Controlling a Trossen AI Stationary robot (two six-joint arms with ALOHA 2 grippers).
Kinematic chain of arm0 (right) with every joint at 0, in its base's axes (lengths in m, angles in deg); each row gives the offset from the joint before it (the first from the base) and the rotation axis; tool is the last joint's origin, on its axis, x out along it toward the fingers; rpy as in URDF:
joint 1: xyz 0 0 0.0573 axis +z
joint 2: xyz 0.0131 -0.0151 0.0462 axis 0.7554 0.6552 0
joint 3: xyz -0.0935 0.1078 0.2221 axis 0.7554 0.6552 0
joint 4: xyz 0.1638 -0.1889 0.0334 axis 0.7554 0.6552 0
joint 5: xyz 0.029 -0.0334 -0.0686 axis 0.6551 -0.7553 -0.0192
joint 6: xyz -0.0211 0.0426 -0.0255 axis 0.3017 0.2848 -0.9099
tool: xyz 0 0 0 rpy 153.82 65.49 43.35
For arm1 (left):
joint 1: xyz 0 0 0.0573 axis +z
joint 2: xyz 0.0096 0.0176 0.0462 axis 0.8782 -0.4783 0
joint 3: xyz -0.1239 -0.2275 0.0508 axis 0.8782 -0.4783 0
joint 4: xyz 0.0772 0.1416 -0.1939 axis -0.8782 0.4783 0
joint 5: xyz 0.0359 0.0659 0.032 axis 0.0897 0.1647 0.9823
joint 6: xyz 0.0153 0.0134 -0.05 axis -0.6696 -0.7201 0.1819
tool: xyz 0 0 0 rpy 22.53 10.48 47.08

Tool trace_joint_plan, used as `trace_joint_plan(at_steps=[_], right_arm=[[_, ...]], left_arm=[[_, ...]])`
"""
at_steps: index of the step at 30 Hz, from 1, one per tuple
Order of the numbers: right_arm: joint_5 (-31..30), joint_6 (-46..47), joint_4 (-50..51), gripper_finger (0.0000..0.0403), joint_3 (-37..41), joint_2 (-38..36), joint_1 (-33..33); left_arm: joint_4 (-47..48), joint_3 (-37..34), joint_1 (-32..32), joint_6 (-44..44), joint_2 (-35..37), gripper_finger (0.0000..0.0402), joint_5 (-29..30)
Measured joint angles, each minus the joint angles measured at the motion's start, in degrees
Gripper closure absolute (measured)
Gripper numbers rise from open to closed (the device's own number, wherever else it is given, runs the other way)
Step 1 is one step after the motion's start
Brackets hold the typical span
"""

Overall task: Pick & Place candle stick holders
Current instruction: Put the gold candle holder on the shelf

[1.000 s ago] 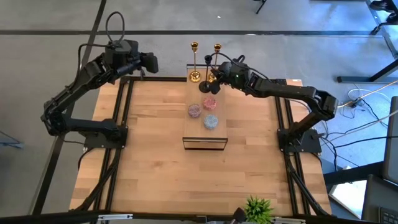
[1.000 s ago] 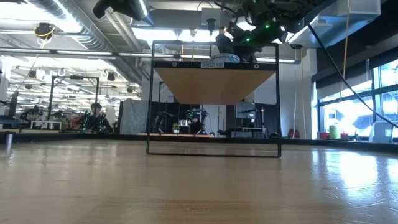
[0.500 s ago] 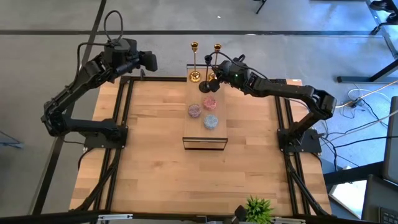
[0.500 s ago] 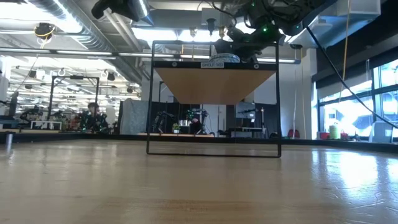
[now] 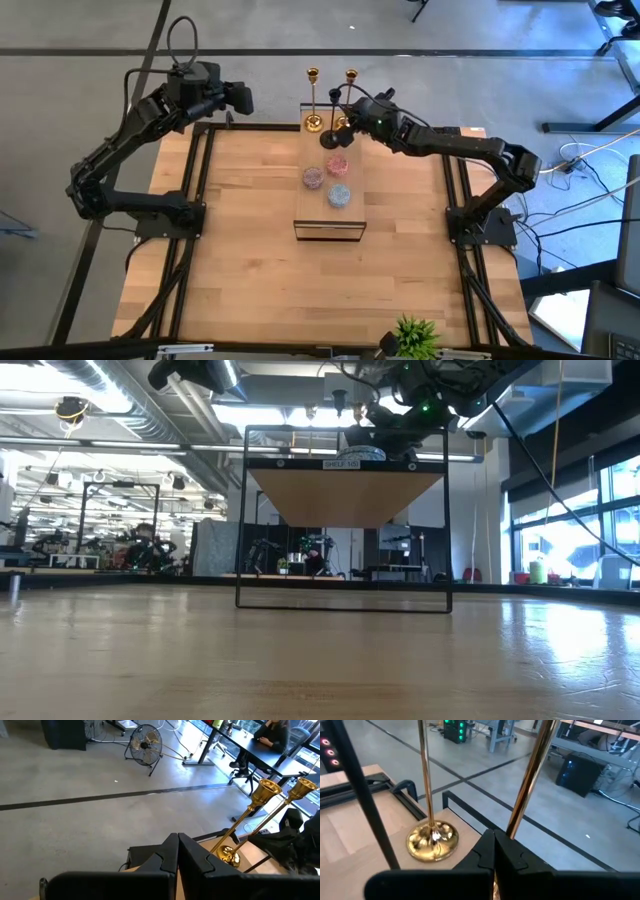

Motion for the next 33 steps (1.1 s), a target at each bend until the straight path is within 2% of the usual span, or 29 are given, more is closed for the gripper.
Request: trace_joint_plan(at_steps=[33], right_arm=[[-3.3,-0.8,3.1,0.0403,-0.3,0.0,0.9]], left_arm=[[0.0,0.0,0.0,-0.5,0.0,0.0399,0.0]])
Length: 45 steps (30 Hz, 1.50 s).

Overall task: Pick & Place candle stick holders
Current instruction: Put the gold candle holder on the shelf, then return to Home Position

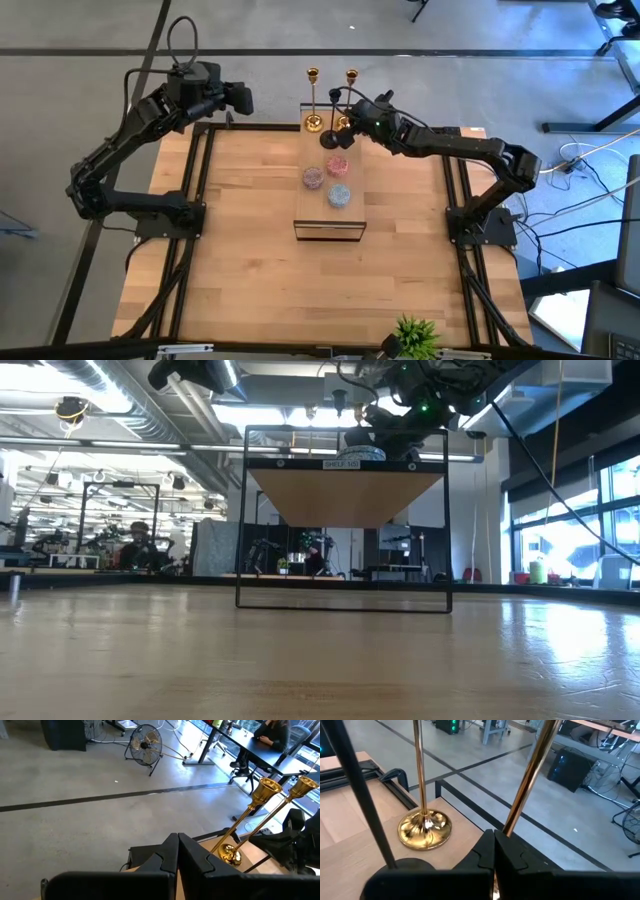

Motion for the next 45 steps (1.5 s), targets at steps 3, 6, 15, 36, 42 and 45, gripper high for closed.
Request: trace_joint_plan(at_steps=[3,6,15,36,42,45], right_arm=[[0.0,-0.1,0.1,0.0403,0.0,0.0,0.0],[0.0,-0.1,0.1,0.0403,0.0,0.0,0.0],[0.4,-0.1,2.1,0.0403,-0.1,-1.9,1.5],[-15.7,14.1,21.2,0.0403,-0.1,-14.1,21.9],[-22.8,25.1,29.7,0.0403,-0.1,-19.2,33.5],[-24.7,28.2,31.8,0.0403,-0.1,-21.0,38.3]], left_arm=[[0.0,0.0,0.0,0.0,0.0,0.0399,0.0],[0.0,0.0,0.0,0.0,0.0,0.0399,0.0],[0.0,0.0,0.0,-0.4,0.0,0.0399,-1.1],[0.5,0.0,-3.8,-2.3,4.7,0.0399,-5.4],[-0.9,0.0,-9.5,-2.7,4.6,0.0399,-3.5],[-3.2,0.0,-12.3,-2.9,3.8,0.0399,-2.3]])
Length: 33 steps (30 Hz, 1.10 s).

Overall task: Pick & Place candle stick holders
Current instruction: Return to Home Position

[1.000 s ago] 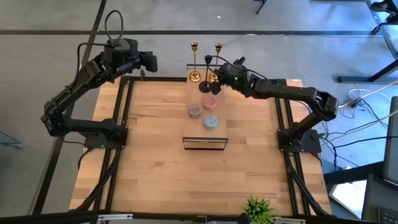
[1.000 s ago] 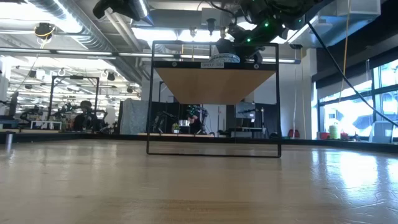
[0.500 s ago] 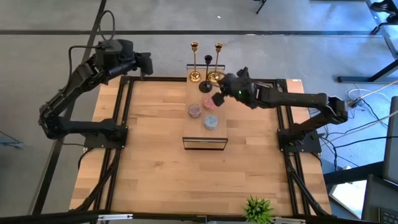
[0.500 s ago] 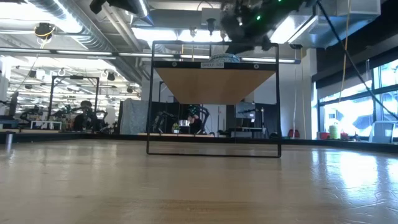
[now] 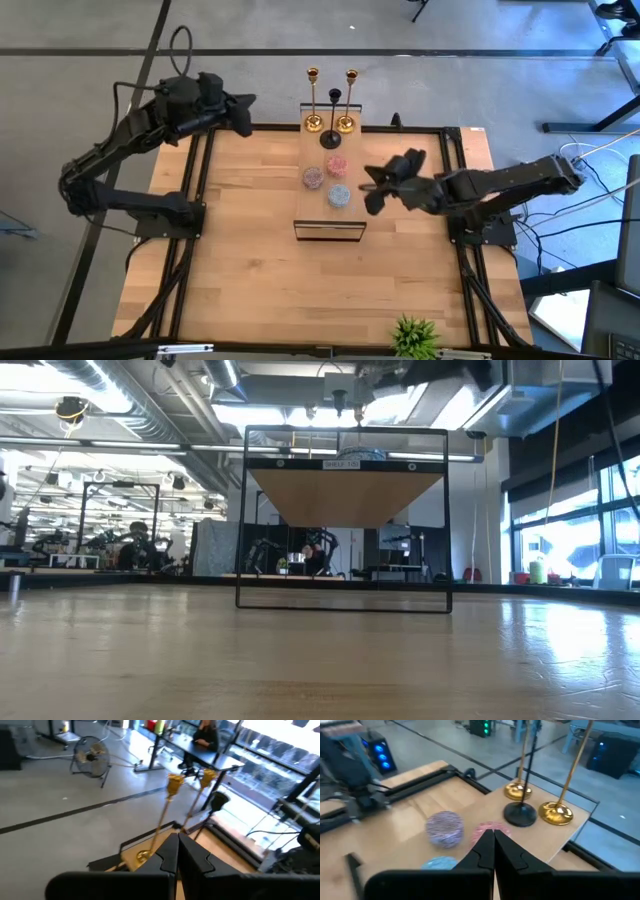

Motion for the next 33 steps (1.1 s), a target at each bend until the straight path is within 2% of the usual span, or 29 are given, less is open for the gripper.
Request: trace_joint_plan(at_steps=[6,13,17,23,27,33], right_arm=[[-0.8,1.8,2.3,0.0403,0.0,-2.1,6.1],[-0.3,6.3,12.4,0.0403,0.2,-9.3,12.5],[-0.5,10.5,13.7,0.0403,4.7,-15.6,18.0],[-2.0,14.9,11.4,0.0403,15.9,-27.3,23.6],[3.2,12.5,9.6,0.0403,23.4,-37.4,24.1],[10.5,7.5,9.0,0.0403,33.4,-55.2,20.7]], left_arm=[[-3.7,0.0,-5.9,3.1,-2.2,0.0399,1.7],[-6.0,0.0,-15.0,10.1,-6.1,0.0399,11.7],[-11.0,0.0,-20.3,14.0,-9.7,0.0400,17.2],[-20.0,0.0,-26.2,17.2,-16.1,0.0399,23.6],[-23.0,0.0,-28.0,20.3,-19.7,0.0399,25.8],[-26.3,0.0,-28.4,22.6,-22.9,0.0400,26.8]])
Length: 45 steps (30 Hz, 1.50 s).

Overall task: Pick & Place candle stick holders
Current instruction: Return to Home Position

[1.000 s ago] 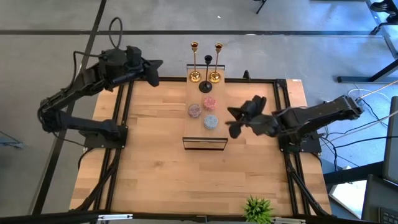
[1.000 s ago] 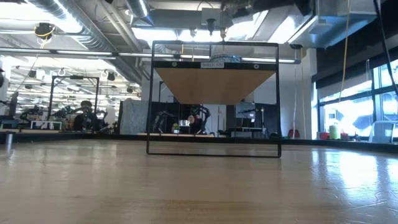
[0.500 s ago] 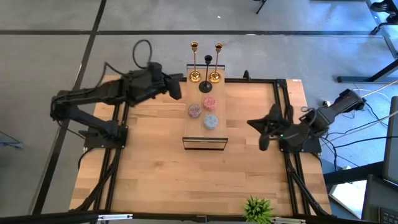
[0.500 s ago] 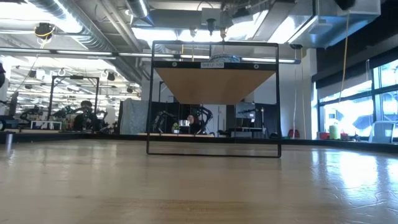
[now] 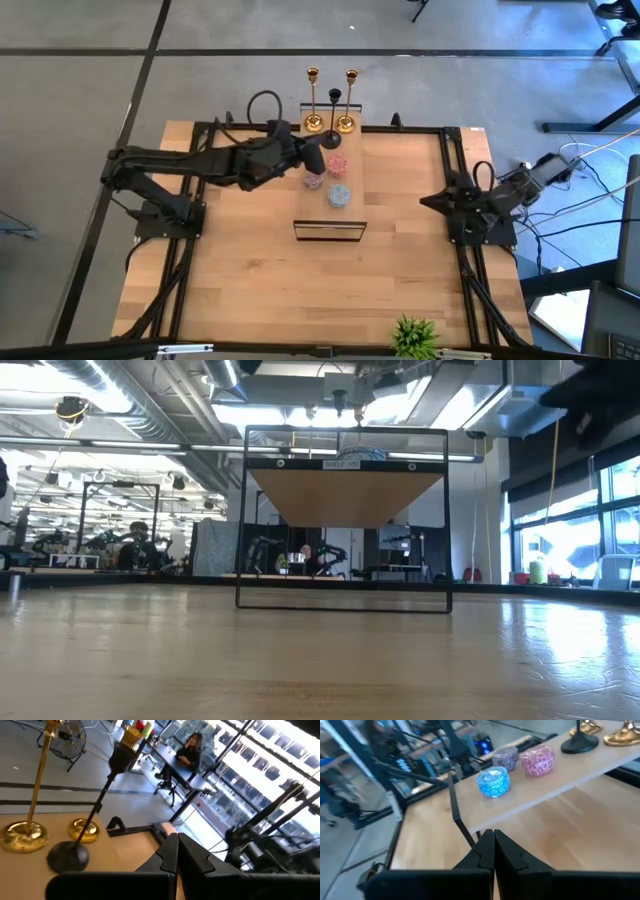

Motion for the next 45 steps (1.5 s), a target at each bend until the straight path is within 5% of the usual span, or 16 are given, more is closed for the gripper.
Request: trace_joint_plan(at_steps=[6,12,26,39,45], right_arm=[[8.1,-10.7,0.0,0.0403,4.2,-11.9,-3.5],[13.6,-20.0,-3.6,0.0403,7.7,-13.6,-5.6],[26.6,-15.2,-24.8,0.0403,24.3,-13.6,-17.2],[42.8,-18.3,-25.0,0.0403,26.2,-13.5,-38.6],[44.8,-13.7,-24.9,0.0403,26.2,-13.5,-41.8]], left_arm=[[-2.6,0.0,0.5,0.4,-0.7,0.0400,0.2],[-2.7,0.0,2.0,0.4,-0.7,0.0399,-0.6],[-2.8,0.0,2.1,1.5,-0.7,0.0399,-1.6],[-2.6,0.0,1.9,-0.8,-0.7,0.0399,-4.8],[-2.4,0.0,2.8,-1.8,-0.7,0.0399,-9.5]])
